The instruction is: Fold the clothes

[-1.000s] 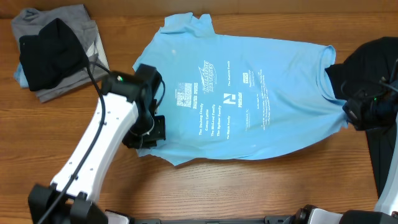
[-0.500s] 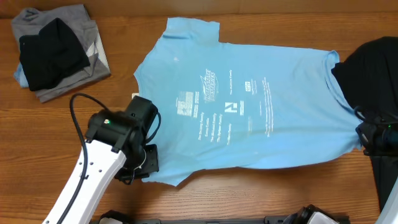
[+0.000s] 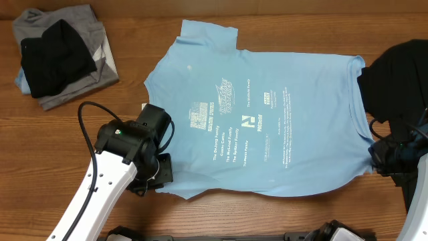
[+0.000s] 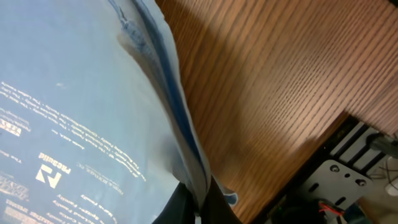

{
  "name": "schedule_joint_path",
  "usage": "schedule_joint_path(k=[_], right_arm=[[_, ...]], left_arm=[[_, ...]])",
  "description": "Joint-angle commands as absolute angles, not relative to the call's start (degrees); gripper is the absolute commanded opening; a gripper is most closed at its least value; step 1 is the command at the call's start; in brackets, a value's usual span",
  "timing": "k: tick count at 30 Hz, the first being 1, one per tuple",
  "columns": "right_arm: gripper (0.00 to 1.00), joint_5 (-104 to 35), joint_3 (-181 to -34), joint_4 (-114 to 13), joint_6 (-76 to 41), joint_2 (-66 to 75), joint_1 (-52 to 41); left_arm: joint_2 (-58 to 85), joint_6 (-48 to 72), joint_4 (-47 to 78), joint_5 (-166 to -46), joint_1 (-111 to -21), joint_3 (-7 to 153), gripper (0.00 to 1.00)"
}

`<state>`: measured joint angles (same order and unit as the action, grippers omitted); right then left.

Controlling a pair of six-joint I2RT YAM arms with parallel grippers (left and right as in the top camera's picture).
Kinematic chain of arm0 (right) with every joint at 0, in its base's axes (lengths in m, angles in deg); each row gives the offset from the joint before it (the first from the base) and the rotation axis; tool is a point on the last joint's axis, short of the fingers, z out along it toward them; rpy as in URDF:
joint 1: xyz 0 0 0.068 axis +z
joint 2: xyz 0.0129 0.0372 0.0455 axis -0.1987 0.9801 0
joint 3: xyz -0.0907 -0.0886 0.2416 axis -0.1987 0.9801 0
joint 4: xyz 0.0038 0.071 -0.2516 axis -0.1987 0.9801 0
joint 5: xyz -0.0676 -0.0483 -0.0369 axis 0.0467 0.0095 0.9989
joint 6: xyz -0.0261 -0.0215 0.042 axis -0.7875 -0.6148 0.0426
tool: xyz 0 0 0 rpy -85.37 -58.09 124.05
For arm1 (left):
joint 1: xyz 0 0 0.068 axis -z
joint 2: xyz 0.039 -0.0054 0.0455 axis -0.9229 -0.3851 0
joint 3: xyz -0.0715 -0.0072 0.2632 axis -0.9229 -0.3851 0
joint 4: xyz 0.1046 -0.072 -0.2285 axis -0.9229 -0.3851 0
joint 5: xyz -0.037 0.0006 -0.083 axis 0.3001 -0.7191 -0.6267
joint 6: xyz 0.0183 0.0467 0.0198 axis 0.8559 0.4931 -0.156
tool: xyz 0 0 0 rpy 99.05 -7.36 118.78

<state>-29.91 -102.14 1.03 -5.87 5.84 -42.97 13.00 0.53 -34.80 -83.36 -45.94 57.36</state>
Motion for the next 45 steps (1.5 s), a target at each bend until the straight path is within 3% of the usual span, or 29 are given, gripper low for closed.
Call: schedule_joint_path(k=[1, 8, 19, 32, 45], right_arm=[[0.06, -29.56, -102.14, -0.04, -4.69, 5.28, -43.19], [0.08, -29.56, -102.14, -3.58, -4.45, 5.49, -43.21], [0.09, -33.26, -102.12, -8.39, -3.84, 9.06, -42.84], [0.08, -34.26, -102.12, -17.09, -1.28, 13.52, -40.30], [0.04, -31.44, -102.08, -24.54, 1.34, 20.77, -35.89]], left_arm=[[13.59, 0.20, -31.69, -82.85, -45.53, 57.16, 0.08], [13.17, -0.15, -23.80, -75.38, -45.64, 57.16, 0.18], [5.43, -0.32, -10.97, -72.30, -46.82, 57.16, 0.04], [-1.12, 3.37, 2.49, -72.10, -53.86, 57.16, 0.06], [-3.37, 3.63, 14.16, -72.21, -54.27, 57.16, 0.11]])
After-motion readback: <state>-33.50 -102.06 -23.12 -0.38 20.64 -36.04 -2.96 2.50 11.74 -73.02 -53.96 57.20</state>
